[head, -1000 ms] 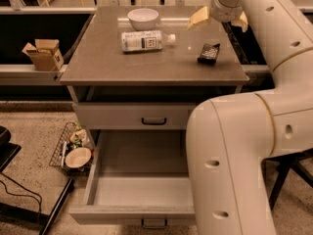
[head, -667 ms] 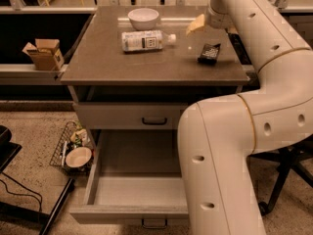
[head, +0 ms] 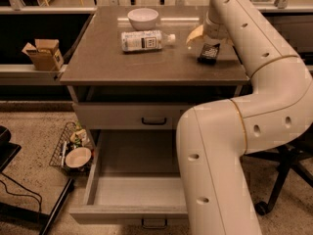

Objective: Place rxbar chocolate into middle drawer

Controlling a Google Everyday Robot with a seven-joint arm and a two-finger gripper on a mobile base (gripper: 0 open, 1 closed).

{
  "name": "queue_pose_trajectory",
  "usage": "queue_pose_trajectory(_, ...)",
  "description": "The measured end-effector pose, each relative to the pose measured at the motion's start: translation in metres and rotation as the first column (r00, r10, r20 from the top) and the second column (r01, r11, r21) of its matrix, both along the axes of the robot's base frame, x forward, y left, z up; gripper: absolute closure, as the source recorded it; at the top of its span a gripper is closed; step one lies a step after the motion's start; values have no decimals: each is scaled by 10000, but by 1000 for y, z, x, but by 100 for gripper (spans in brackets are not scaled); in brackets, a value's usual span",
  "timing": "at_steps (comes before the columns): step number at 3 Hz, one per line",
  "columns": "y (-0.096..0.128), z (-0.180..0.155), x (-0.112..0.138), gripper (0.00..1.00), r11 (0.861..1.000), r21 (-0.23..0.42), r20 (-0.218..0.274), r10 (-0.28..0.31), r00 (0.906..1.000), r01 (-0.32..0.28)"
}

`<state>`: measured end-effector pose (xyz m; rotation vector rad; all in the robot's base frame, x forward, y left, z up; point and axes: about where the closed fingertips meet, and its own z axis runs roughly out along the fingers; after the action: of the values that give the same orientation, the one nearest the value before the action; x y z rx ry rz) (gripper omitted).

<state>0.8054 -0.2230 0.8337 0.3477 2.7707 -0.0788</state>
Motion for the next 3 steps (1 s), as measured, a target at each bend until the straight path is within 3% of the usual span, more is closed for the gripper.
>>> queue_pose_trajectory(1, 5, -14, 4, 15, 9998, 165, -111, -76, 9999, 78)
queue_pose_trajectory(3, 11, -18, 4, 62, 9995, 313, -316, -99, 9995, 109)
